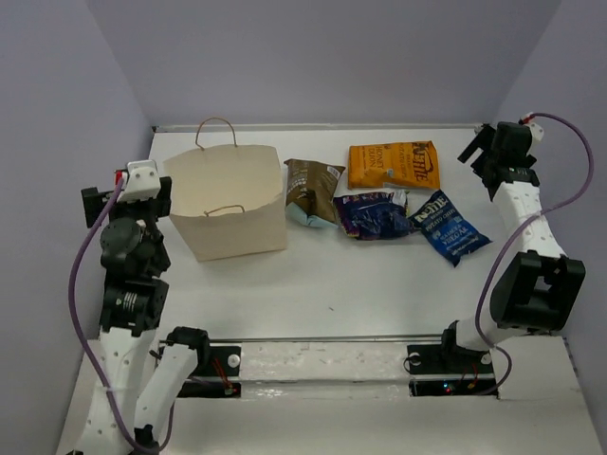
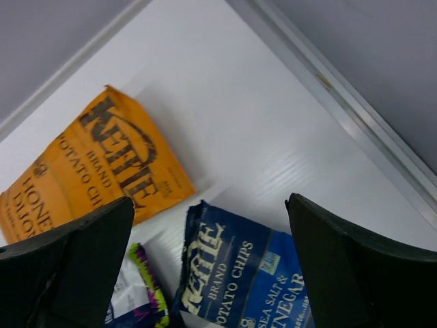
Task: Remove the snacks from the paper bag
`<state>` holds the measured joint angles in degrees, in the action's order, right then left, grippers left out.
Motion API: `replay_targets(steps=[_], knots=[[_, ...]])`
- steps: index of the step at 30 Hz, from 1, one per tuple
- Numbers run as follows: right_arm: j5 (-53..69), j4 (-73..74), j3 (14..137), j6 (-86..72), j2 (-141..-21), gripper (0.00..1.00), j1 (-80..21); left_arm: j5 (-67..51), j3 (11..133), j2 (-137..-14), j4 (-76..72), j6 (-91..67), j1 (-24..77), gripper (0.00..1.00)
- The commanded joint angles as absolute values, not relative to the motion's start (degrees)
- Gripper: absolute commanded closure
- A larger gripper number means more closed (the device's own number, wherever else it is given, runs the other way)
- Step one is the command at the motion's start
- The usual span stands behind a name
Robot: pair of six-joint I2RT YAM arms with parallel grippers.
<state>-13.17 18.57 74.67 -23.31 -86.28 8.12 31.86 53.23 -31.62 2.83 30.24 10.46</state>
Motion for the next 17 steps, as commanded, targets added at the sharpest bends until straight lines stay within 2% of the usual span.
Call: replay_targets(steps=[1, 3, 4, 6, 12, 17], knots=[[-12.7, 24.4, 74.0, -25.4, -86.1, 0.00, 12.8, 33.3, 56.9, -40.4, 2.8, 23.1, 2.6, 0.01], [-12.5, 25.9, 74.2, -25.3, -88.1, 0.00, 15.6, 21.1, 64.0, -47.3, 5.0, 15.4, -6.4, 0.01], [-12.5, 26.6, 74.6, -26.3, -88.9, 0.00, 16.2, 17.5, 67.0, -49.5, 7.9, 12.8, -14.4, 0.01], [-12.6, 28.7, 75.9, -27.2, -91.1, 0.00, 17.4, 13.6, 73.9, -55.7, 10.3, 9.6, -19.1, 0.01], [-17.0, 36.1, 80.2, -29.4, -95.9, 0.00, 17.4, 13.7, 69.3, -57.0, 9.8, 9.1, -20.3, 0.01], [-18.3, 35.9, 79.5, -29.4, -96.2, 0.00, 17.4, 13.6, 64.7, -57.0, 9.0, 8.5, -20.7, 0.01]])
